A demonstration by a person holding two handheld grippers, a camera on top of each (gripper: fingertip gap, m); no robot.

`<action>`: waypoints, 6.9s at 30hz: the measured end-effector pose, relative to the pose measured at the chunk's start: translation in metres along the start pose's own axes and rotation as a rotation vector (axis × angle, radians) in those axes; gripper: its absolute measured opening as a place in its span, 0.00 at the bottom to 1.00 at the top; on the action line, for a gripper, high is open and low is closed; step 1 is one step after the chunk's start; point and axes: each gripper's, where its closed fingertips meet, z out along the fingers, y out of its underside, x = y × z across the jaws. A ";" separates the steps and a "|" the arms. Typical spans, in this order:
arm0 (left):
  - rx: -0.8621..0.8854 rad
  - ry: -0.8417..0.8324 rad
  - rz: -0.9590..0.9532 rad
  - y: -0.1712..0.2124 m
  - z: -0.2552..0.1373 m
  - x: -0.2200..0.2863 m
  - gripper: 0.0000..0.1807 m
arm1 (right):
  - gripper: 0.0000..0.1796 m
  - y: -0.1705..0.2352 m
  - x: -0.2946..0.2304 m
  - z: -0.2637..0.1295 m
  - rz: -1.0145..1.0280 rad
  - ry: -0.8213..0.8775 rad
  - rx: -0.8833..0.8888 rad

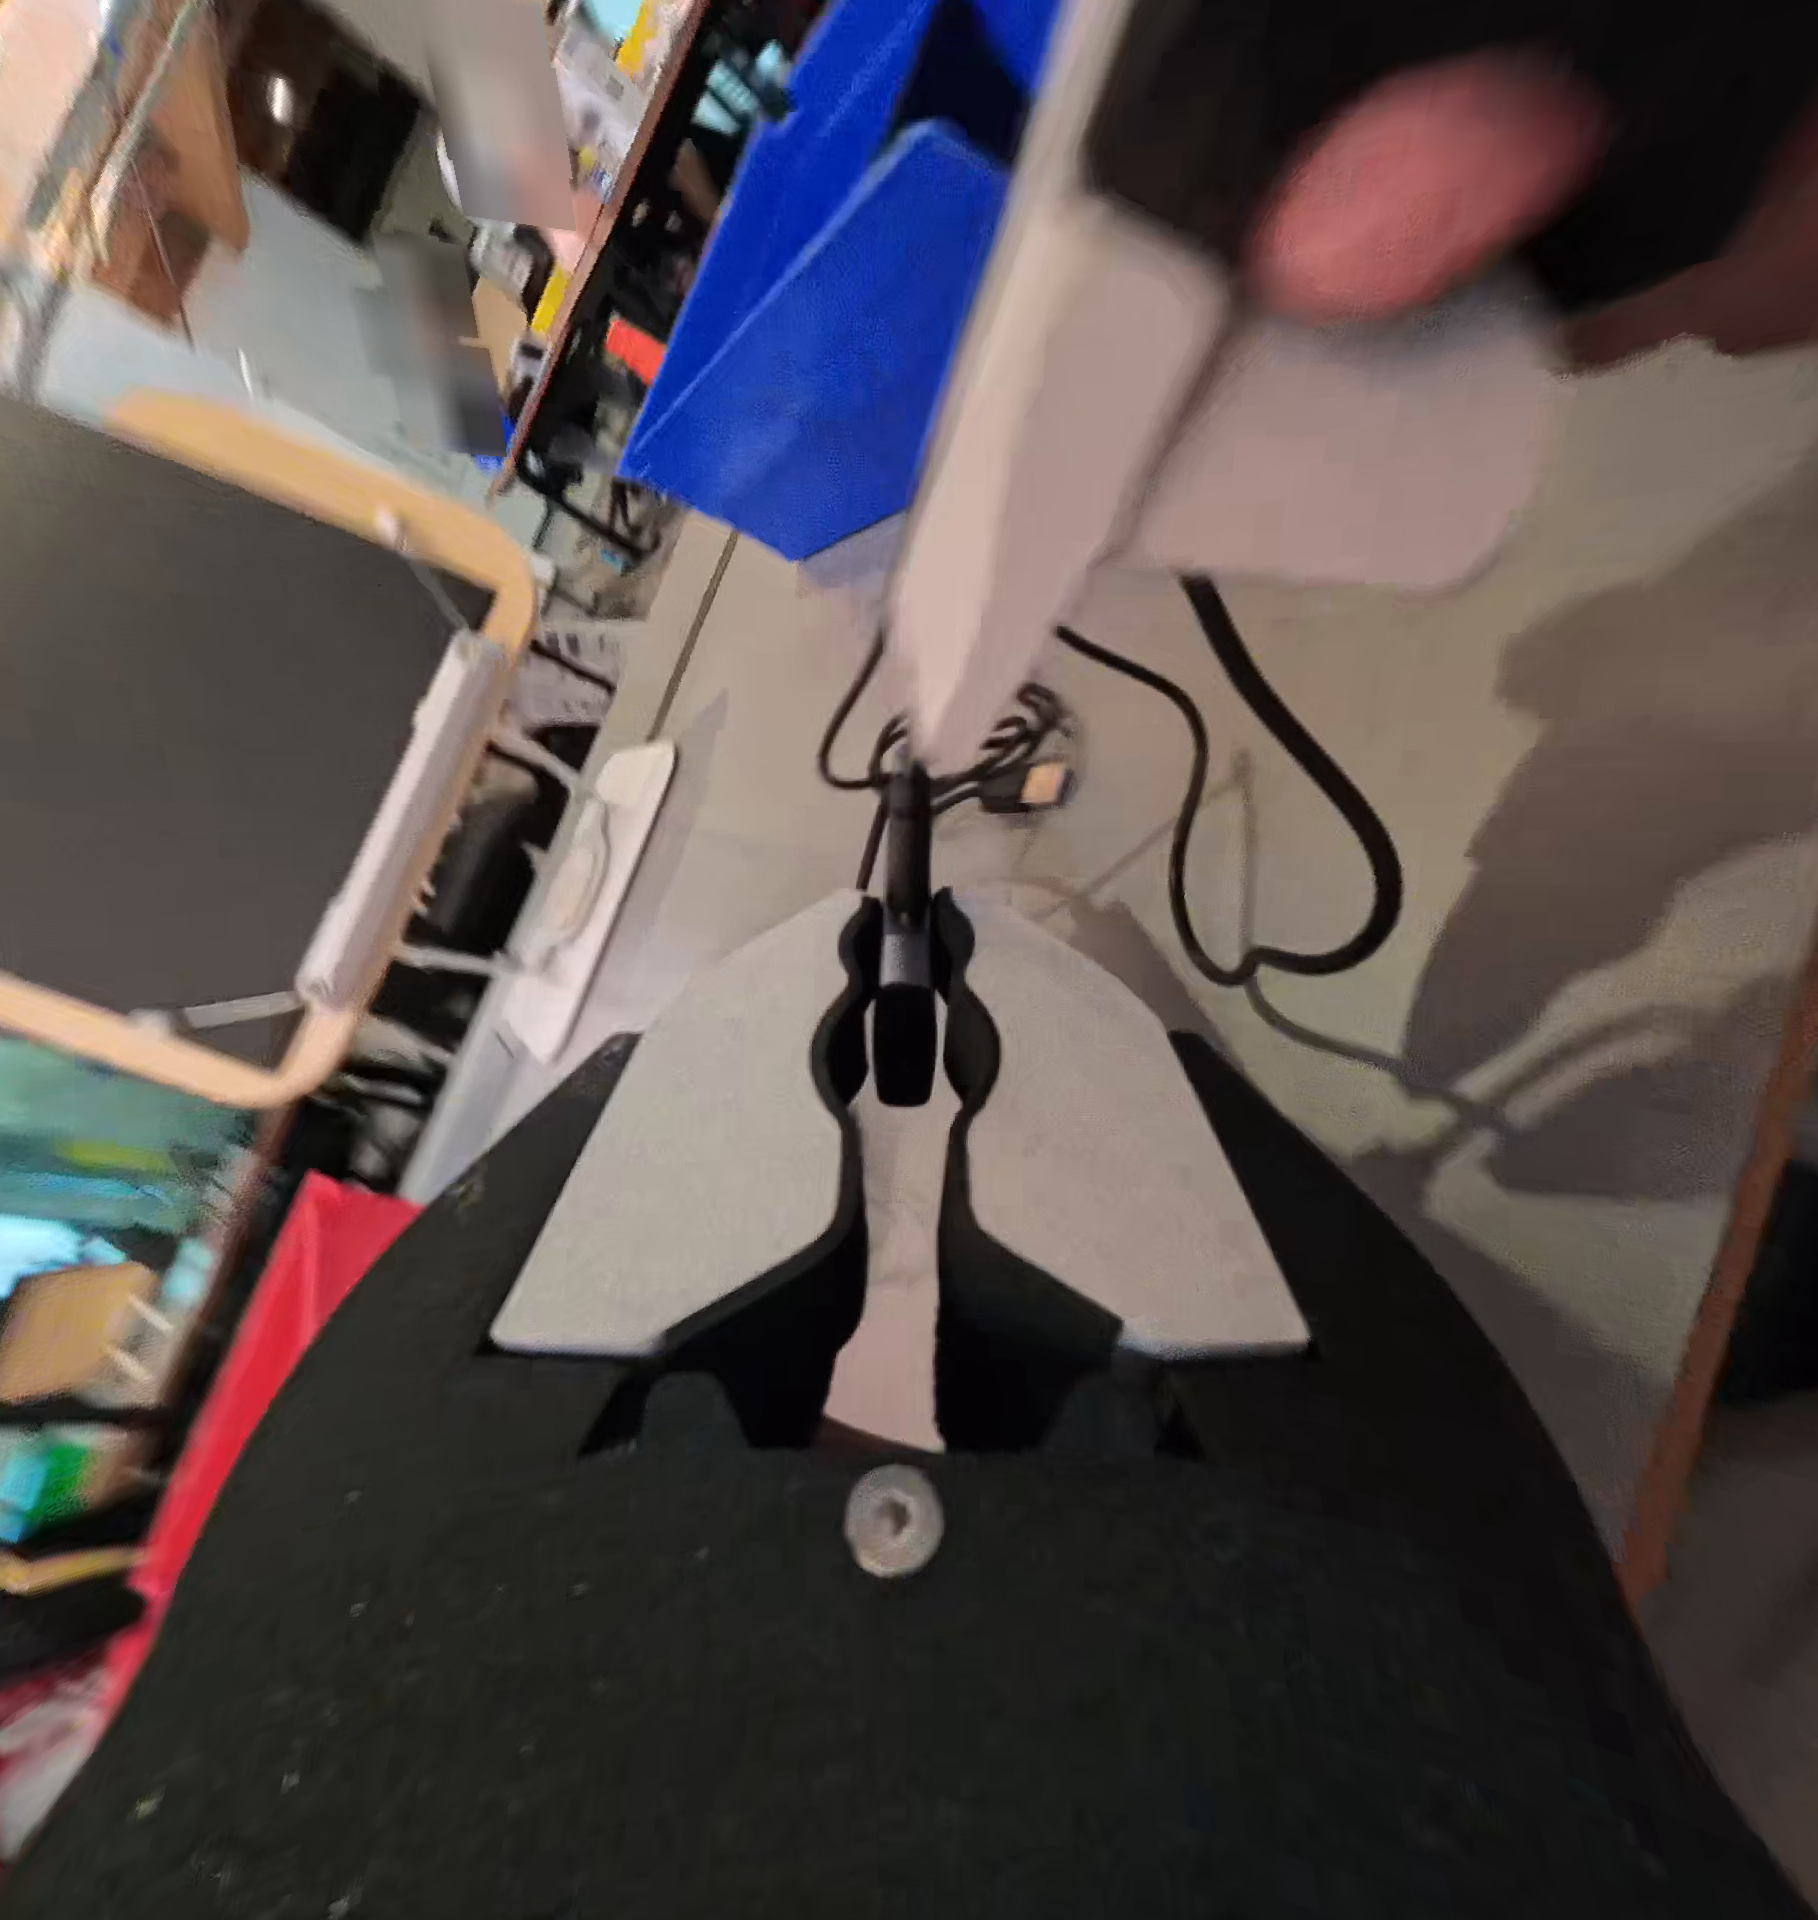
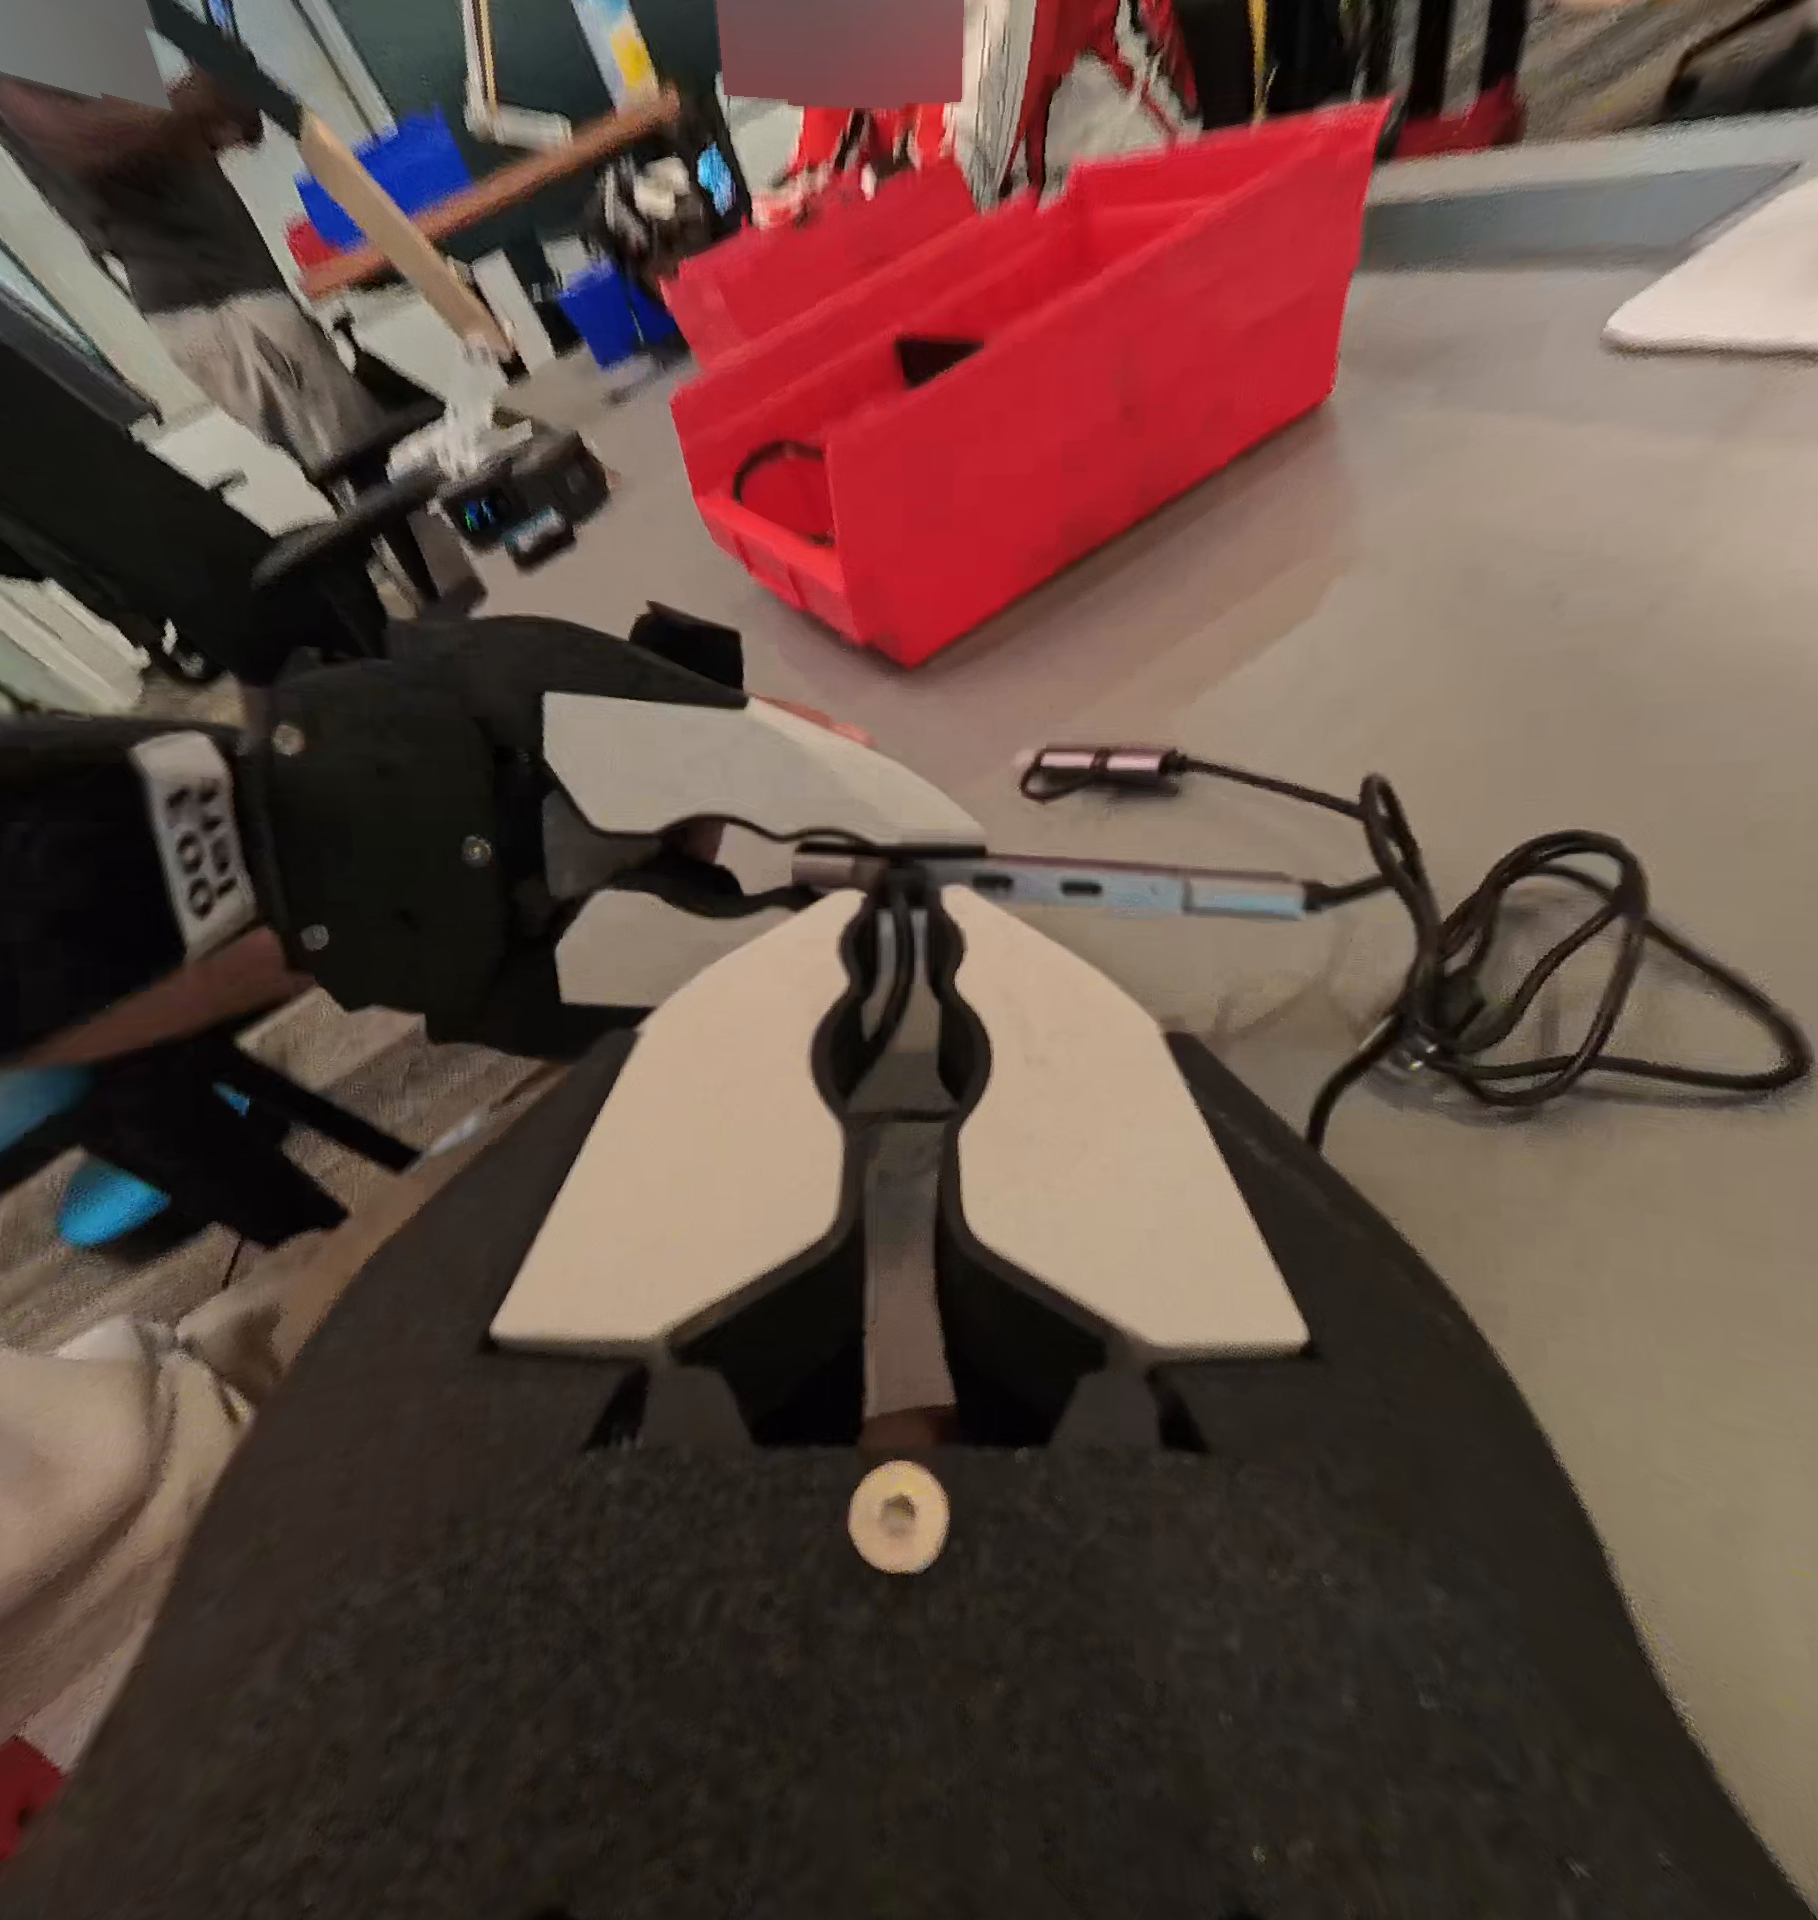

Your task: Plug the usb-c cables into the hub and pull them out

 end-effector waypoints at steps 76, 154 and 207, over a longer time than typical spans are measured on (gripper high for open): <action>0.201 0.413 -0.915 0.029 -0.011 -0.021 0.14 | 0.21 -0.140 0.301 -0.143 0.163 0.602 -0.500; -0.215 0.276 0.776 0.016 0.024 -0.130 0.05 | 0.11 0.017 0.033 -0.066 0.264 0.021 0.146; -0.146 0.127 -0.832 0.120 -0.103 -0.015 0.13 | 0.05 -0.059 0.110 0.000 0.156 0.433 -0.099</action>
